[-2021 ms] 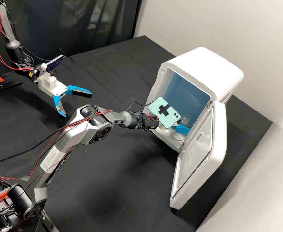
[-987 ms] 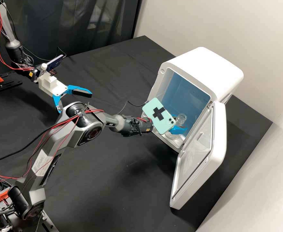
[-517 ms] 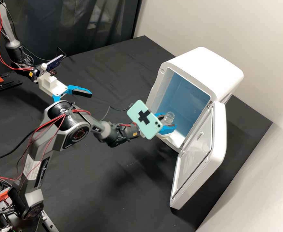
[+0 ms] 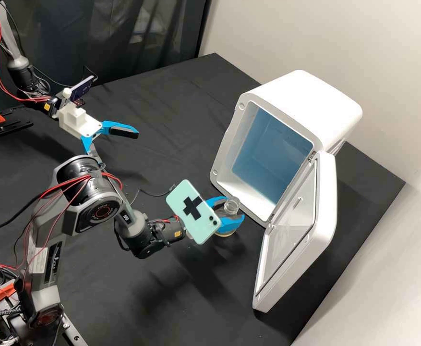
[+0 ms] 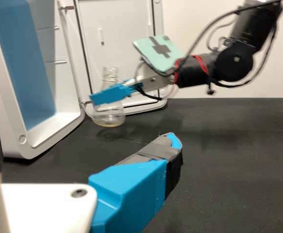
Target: Take the flask out of the incubator
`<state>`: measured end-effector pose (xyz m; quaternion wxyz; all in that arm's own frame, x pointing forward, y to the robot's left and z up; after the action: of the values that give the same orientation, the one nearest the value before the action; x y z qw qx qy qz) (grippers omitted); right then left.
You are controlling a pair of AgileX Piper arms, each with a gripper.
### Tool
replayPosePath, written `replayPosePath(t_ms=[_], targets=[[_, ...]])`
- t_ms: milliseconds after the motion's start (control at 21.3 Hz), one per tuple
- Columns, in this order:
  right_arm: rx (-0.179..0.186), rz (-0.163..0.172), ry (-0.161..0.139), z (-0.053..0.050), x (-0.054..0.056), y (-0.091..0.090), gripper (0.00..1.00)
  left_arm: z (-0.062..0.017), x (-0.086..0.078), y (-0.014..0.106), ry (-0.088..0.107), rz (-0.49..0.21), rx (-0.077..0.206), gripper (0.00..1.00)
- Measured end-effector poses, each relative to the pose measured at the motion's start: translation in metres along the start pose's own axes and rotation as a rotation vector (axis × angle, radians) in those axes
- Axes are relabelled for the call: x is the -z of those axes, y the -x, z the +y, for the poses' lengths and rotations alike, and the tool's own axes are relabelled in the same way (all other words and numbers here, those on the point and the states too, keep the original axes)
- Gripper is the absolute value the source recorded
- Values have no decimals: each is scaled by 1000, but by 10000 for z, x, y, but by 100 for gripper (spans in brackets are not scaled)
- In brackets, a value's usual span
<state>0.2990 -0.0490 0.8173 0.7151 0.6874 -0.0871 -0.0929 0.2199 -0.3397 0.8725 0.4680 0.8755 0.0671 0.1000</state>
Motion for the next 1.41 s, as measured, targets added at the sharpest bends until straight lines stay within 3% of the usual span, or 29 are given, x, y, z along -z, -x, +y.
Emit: replayPosePath(t_ms=[188,282,423,705,752,1410], targets=[[50,12,21,-109,-74,106,0,30,28,16,-3,10,-13,100],[64,13,20,-148,-120,151,0,19,25,26,5,9,-9,100],[89,-9,17,-222,-185,189,0,3,18,40,6,6,-1,100],[79,18,20,-274,-182,192,0,31,10,47,10,4,-12,100],[78,22,24,-282,-179,190,100,36,9,48,12,4,-14,100],[74,28,30,-276,-156,260,100,28,-31,63,13,-11,-11,100]])
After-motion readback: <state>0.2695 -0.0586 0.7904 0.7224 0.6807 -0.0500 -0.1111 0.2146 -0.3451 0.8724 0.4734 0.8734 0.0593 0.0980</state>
